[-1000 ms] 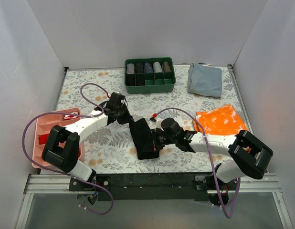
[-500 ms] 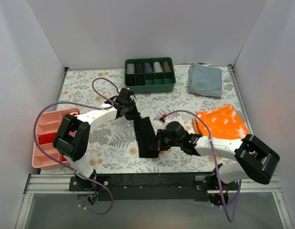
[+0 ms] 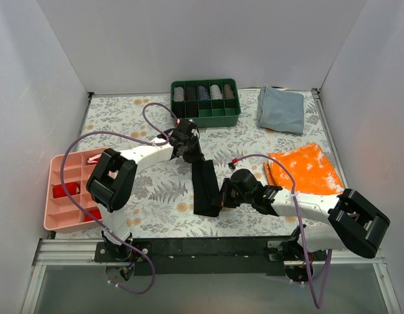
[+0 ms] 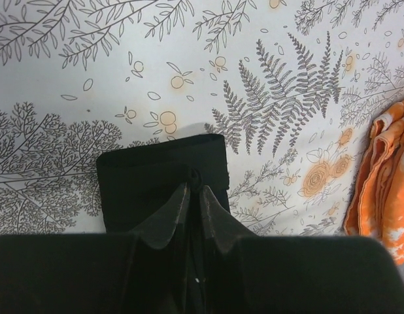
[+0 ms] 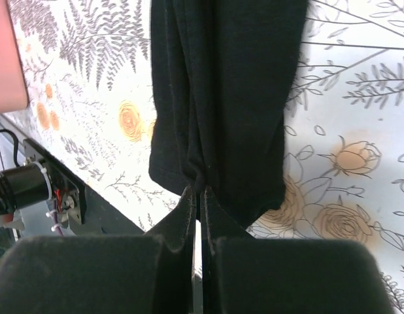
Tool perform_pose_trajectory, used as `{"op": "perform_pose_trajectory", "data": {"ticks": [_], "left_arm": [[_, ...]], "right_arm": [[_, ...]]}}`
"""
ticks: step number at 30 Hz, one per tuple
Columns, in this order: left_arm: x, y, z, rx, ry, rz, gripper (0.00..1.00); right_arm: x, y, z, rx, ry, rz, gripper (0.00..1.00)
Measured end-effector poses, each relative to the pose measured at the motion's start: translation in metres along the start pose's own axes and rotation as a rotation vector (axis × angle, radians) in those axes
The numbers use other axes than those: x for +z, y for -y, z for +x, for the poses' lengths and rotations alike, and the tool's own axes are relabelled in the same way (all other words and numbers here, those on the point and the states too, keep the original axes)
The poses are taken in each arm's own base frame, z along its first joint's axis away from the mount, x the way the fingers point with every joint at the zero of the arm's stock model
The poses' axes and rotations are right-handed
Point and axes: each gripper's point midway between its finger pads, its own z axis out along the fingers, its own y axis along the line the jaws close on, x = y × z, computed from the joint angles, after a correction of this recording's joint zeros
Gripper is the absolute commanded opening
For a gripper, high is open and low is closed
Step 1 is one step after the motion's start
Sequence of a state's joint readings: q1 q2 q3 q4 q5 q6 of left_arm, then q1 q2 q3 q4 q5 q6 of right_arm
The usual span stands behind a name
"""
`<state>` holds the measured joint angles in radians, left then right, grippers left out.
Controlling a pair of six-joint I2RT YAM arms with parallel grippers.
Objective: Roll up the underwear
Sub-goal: Fold the underwear at the center of the board.
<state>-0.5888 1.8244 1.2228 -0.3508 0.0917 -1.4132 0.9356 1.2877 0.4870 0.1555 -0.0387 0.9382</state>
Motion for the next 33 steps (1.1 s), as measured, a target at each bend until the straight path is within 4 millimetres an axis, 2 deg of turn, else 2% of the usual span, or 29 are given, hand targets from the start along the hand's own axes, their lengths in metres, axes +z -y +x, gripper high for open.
{"op": "perform_pose_trajectory", "data": {"ticks": [6, 14, 15, 17, 18, 20, 21, 26, 28, 31, 32, 33], "left_arm": [[0.012, 0.009, 0.004, 0.034, -0.030, 0.014, 0.01], [0.028, 0.028, 0.019, 0.102, -0.083, 0.042, 0.15], [0.029, 0.028, 0.022, 0.109, -0.091, 0.042, 0.20], [0.032, 0.027, 0.026, 0.120, -0.106, 0.039, 0.25], [0.032, 0.027, 0.027, 0.123, -0.112, 0.037, 0.32], [0.031, 0.027, 0.028, 0.130, -0.118, 0.034, 0.38], [0.030, 0.028, 0.028, 0.132, -0.120, 0.036, 0.41], [0.028, 0.030, 0.025, 0.139, -0.122, 0.037, 0.57], [0.026, 0.033, 0.023, 0.141, -0.120, 0.037, 0.63], [0.021, 0.041, 0.015, 0.145, -0.107, 0.050, 0.72], [0.018, 0.045, 0.012, 0.146, -0.098, 0.057, 0.80], [0.014, 0.050, 0.008, 0.147, -0.087, 0.067, 0.84]], "right_arm": [[0.001, 0.017, 0.004, 0.055, 0.000, 0.046, 0.01], [0.006, 0.031, 0.011, 0.095, -0.032, 0.086, 0.01], [0.006, 0.031, 0.011, 0.097, -0.033, 0.086, 0.01], [0.007, 0.031, 0.011, 0.099, -0.040, 0.082, 0.02], [0.007, 0.031, 0.012, 0.100, -0.042, 0.080, 0.06], [0.007, 0.030, 0.012, 0.099, -0.046, 0.077, 0.11], [0.007, 0.030, 0.012, 0.099, -0.047, 0.077, 0.24], [0.004, 0.026, 0.009, 0.088, -0.034, 0.061, 0.26], [0.001, 0.023, 0.006, 0.082, -0.021, 0.054, 0.36], [-0.009, 0.017, -0.004, 0.060, 0.024, 0.036, 0.37], [-0.014, 0.013, -0.009, 0.053, 0.049, 0.026, 0.38], [-0.018, 0.011, -0.013, 0.049, 0.071, 0.020, 0.42]]}}
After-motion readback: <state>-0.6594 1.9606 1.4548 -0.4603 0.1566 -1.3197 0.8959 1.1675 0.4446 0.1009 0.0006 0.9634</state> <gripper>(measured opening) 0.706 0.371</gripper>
